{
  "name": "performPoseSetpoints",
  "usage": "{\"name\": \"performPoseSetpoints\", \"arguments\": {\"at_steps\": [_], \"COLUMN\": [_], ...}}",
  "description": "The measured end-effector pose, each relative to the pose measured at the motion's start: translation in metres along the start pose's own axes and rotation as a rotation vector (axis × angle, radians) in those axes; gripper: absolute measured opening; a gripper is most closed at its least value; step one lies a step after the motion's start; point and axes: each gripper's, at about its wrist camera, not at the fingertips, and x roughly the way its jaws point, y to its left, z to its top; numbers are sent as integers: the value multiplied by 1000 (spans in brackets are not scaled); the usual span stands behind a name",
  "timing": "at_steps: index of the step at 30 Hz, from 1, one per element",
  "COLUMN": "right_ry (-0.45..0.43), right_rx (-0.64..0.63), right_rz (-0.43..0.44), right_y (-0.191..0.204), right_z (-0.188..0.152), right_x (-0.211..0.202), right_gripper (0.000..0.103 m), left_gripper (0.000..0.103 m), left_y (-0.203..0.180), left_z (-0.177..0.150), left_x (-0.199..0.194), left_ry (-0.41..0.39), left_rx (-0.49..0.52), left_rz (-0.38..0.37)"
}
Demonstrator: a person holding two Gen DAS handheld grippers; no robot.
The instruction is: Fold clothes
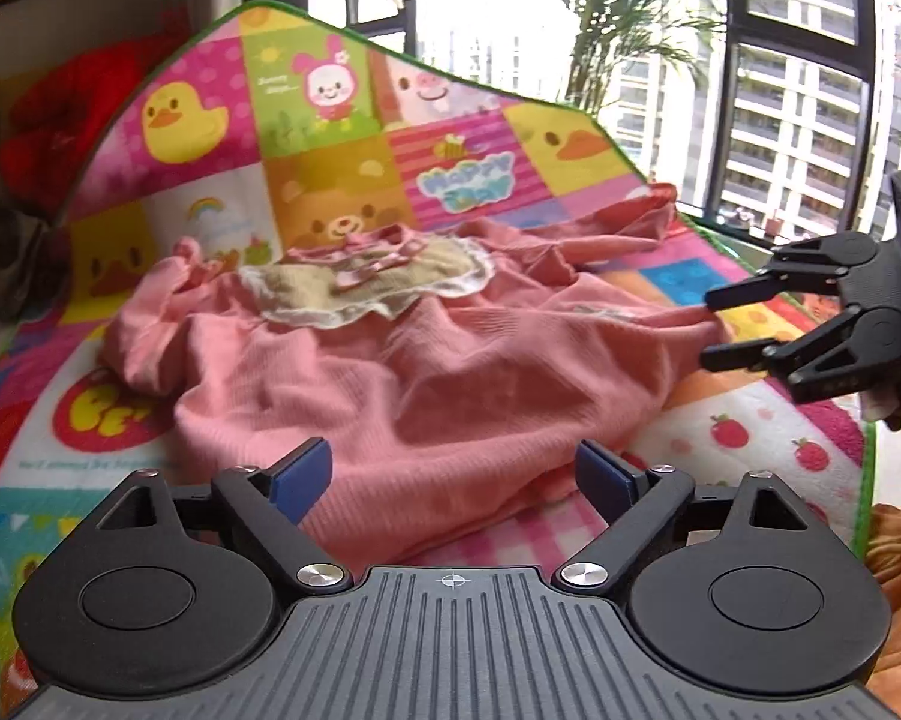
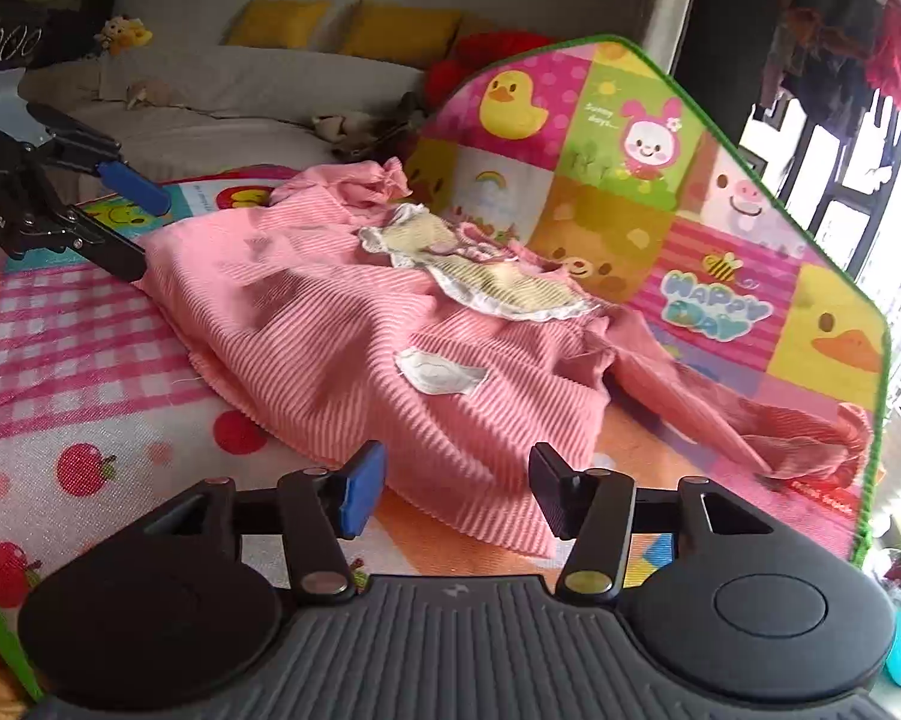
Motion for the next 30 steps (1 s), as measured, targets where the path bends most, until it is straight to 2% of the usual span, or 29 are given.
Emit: {"name": "performPoseSetpoints", "arguments": {"at_steps": [2, 4, 7, 10, 12, 14, 15, 16, 18, 22, 24, 28, 30], "right_ry": [37, 14, -27, 27, 68, 67, 63, 55, 2, -99, -69, 74, 78], "right_rx": [9, -26, -66, -80, -106, -93, -81, -67, -7, 108, 104, 79, 96], "right_rz": [105, 166, 68, -131, -215, -217, -203, -180, -145, -104, -119, -89, -88], "right_y": [7, 15, 17, 3, -3, -6, -7, -7, -10, -22, -24, -23, -27], "right_z": [-3, -8, -12, -22, -31, -33, -31, -27, -15, 4, -2, -32, -35], "right_x": [1, -16, -36, -27, -13, -1, 4, 7, 2, -27, -36, -37, -42], "right_gripper": [52, 52, 59, 59, 59, 54, 45, 26, 5, 4, 4, 5, 9], "left_gripper": [94, 94, 94, 94, 94, 94, 94, 94, 94, 94, 94, 94, 95], "left_y": [-7, -12, 3, 30, 44, 54, 56, 58, 60, 59, 60, 68, 72], "left_z": [-2, -5, -11, -14, -15, -14, -13, -12, -8, -3, -3, -1, 2], "left_x": [6, 11, 13, 12, 13, 16, 18, 18, 18, 11, 10, 12, 13], "left_ry": [18, 39, 55, 54, 51, 51, 49, 45, 35, 10, 12, 21, 19], "left_rx": [38, 67, 4, -133, -219, -285, -306, -318, -338, -323, -314, -303, -294], "left_rz": [10, 25, 68, 82, 57, 34, 29, 27, 26, 36, 48, 71, 78]}}
